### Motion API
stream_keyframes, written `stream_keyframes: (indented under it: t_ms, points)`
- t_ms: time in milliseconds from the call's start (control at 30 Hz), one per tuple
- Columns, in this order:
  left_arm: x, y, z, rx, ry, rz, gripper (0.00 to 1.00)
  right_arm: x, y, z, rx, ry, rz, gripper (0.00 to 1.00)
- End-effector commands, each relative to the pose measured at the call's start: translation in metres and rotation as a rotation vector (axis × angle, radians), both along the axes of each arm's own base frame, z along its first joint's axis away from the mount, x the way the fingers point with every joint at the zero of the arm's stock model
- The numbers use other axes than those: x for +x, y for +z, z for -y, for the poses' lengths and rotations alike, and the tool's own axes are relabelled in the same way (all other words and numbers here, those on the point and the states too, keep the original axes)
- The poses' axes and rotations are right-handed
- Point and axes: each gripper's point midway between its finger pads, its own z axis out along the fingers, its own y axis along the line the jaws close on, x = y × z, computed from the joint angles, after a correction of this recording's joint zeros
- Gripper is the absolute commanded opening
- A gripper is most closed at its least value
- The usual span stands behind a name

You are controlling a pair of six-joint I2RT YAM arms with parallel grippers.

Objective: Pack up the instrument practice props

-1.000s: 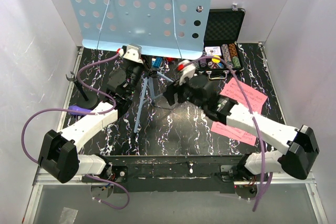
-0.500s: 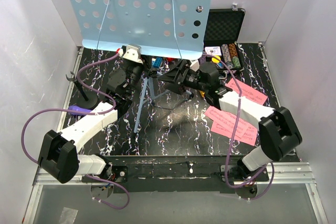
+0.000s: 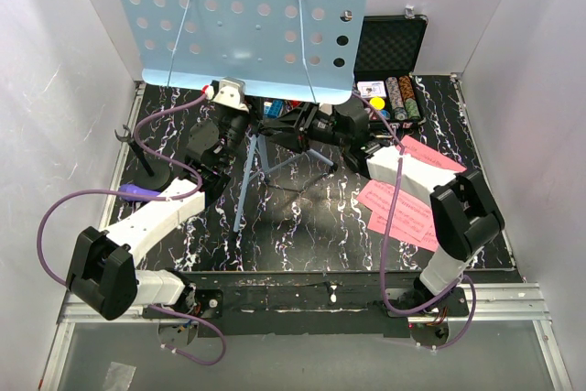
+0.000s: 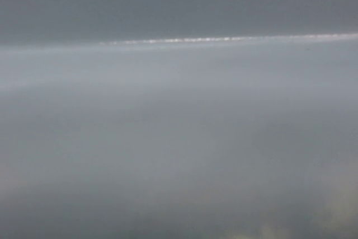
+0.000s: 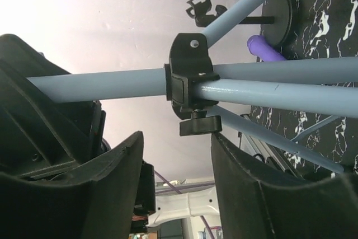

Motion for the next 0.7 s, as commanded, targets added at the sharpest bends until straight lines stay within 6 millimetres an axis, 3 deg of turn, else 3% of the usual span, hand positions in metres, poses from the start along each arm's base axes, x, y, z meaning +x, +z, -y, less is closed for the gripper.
stream_keyframes:
  t_ms: [0, 367, 567, 667]
  points:
    - [-0.004, -0.075, 0.006, 0.138, -0.023, -0.192, 0.0, -0.001, 0.03, -0.014, 0.062, 0.039, 0.038, 0.57]
    - [-0.004, -0.076, 0.008, 0.141, -0.03, -0.191, 0.0, 0.0, 0.017, -0.018, 0.036, 0.037, 0.014, 0.45]
    - [-0.004, -0.078, 0.01, 0.136, -0.036, -0.203, 0.0, 0.01, 0.011, -0.02, 0.013, 0.023, 0.045, 0.08]
    - [-0.005, -0.079, 0.01, 0.144, -0.036, -0.203, 0.0, 0.01, 0.007, -0.018, -0.027, 0.023, 0.089, 0.01]
